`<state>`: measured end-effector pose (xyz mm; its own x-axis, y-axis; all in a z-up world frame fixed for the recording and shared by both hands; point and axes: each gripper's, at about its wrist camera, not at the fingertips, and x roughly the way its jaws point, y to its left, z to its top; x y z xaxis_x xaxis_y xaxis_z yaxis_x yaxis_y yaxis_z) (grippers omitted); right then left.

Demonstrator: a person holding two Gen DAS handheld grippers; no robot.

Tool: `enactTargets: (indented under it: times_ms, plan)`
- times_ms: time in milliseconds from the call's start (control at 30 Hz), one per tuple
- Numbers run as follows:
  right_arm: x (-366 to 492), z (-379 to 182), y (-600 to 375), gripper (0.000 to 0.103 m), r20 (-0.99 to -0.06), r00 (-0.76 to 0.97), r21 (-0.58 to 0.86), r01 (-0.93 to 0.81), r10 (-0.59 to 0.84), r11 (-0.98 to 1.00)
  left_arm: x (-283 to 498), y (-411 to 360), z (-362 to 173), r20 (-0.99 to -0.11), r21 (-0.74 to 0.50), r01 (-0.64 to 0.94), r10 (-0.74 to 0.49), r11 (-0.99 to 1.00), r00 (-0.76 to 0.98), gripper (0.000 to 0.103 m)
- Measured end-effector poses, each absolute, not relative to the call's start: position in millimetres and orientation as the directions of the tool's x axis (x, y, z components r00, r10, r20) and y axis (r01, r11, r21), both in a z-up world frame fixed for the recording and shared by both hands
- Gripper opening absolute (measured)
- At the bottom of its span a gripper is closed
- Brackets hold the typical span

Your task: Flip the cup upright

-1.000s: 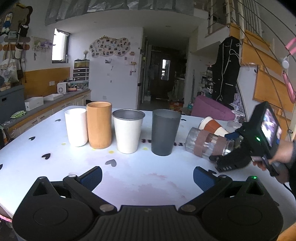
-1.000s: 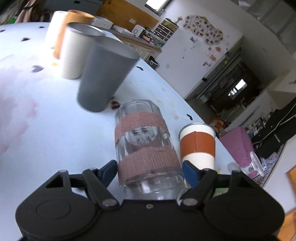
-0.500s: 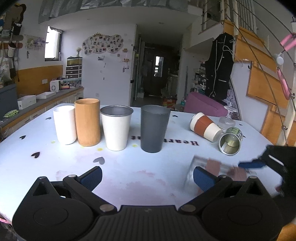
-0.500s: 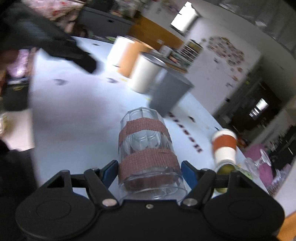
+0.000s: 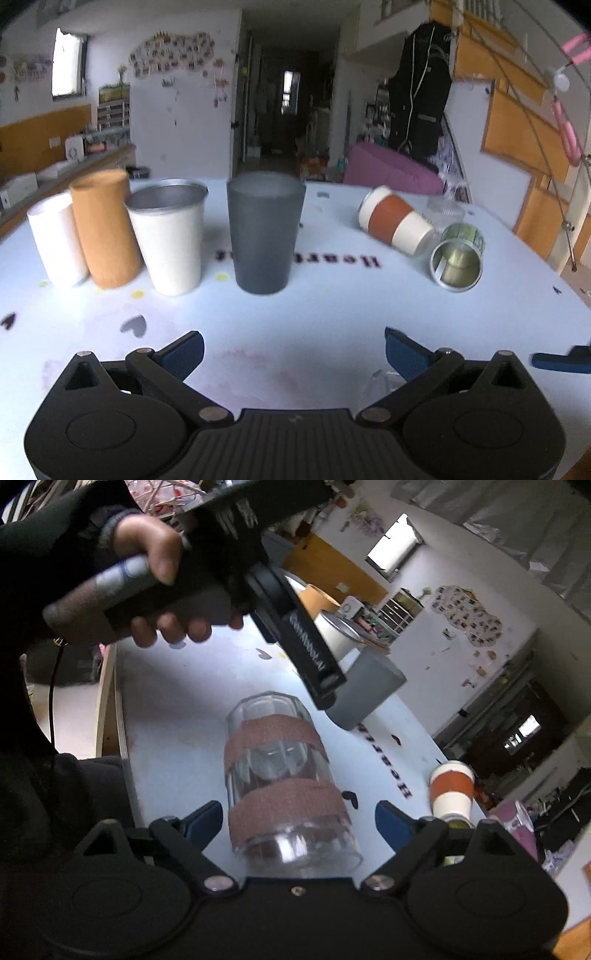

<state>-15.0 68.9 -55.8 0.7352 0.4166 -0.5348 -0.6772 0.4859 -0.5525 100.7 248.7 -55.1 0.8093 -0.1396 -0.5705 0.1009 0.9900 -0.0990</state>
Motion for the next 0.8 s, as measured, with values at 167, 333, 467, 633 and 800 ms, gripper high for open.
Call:
enactTargets:
  times_ms: [167,333,467,633,800]
  plan:
    - [-8,-64,57,0.091,-0.533,0.763,-0.53,-0.638,0.366,0.558,106,257,-64,-0.592,-0.155,0.117,-0.187,0.981,0.784,0.103]
    - [2,-65,37,0.091,-0.508,0.805,-0.467,-0.557,0.307,0.687,92,270,-66,-0.597,-0.185,0.132,-0.219,0.974,0.772,0.103]
    - [19,-64,21,0.091,-0.49,0.836,-0.388,-0.463,0.247,0.797,82,279,-68,-0.608,-0.239,0.14,-0.261,0.961,0.75,0.103]
    - [45,-65,10,0.092,-0.493,0.843,-0.234,-0.366,0.215,0.901,69,278,-70,-0.611,-0.276,0.167,-0.307,0.947,0.73,0.103]
    - [59,-72,10,0.092,-0.511,0.833,-0.127,-0.317,0.211,0.94,60,272,-73,-0.616,-0.296,0.217,-0.36,0.93,0.701,0.103]
